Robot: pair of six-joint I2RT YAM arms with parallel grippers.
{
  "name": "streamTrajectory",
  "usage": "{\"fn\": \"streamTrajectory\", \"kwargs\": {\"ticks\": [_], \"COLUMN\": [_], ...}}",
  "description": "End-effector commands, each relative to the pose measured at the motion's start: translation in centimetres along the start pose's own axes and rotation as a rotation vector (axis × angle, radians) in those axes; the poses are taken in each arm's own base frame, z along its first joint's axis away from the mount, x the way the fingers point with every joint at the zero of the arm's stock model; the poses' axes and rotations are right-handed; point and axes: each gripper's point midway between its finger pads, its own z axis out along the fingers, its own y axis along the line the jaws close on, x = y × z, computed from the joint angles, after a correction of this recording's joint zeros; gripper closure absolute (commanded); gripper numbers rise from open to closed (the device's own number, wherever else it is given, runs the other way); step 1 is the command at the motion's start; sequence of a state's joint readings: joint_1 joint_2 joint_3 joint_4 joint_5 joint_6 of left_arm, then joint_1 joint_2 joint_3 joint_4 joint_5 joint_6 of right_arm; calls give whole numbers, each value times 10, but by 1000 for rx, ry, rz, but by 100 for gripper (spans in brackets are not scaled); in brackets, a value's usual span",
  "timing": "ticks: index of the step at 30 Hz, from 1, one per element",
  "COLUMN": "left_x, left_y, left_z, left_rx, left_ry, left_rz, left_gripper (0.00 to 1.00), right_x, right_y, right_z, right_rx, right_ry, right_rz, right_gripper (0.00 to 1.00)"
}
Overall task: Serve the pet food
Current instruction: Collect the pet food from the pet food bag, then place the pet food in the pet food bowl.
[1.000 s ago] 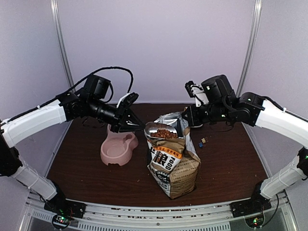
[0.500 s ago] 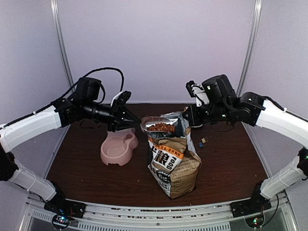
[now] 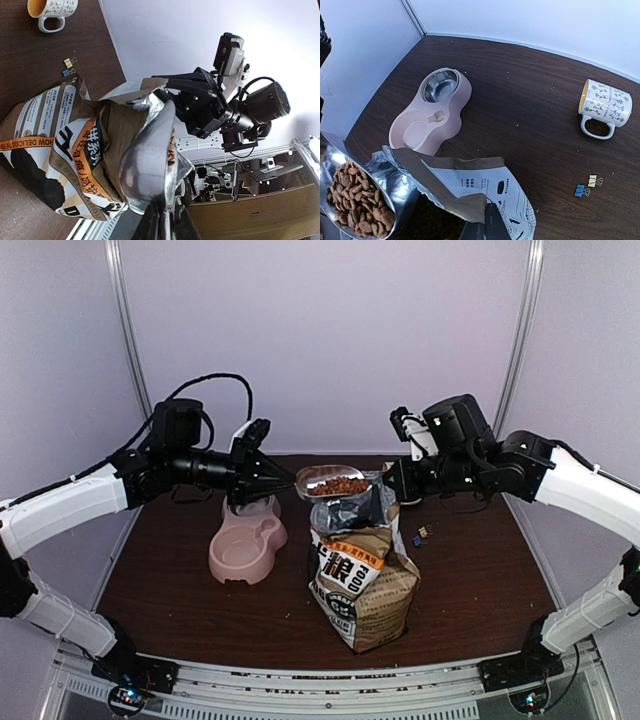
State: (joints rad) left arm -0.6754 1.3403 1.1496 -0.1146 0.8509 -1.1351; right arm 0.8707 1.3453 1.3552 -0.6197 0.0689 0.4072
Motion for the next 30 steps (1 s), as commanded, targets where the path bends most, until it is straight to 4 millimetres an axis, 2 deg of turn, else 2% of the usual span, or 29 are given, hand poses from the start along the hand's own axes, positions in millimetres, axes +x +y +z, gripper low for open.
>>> {"fn": "streamTrajectory", "kwargs": {"ticks": [1,8,23,27,30], "left_x": [-6,-6,-3,-4,-2], "left_y": [-27,-42,-56,-67,-63], "left_z": [-9,-10,-14,-17,-17], "left_rx": [96,172,235,286,279], "left_ry": [-36,-26,-14,-21,-20], "left_rz": [56,49,69,80,73], "left_gripper": [100,100,100,100,100], "right_x": [-35,-36,-38,-38,-39], "right_y": [-19,-19,-22,-23,-23], "right_z": [-19,-19,-22,-22,-22], "right_rx": [72,76,95,98,101], "right_ry": [-142,-143,-147,-147,-147], "right_rz": [48,47,39,38,37], "right_gripper": [100,100,100,100,100]}}
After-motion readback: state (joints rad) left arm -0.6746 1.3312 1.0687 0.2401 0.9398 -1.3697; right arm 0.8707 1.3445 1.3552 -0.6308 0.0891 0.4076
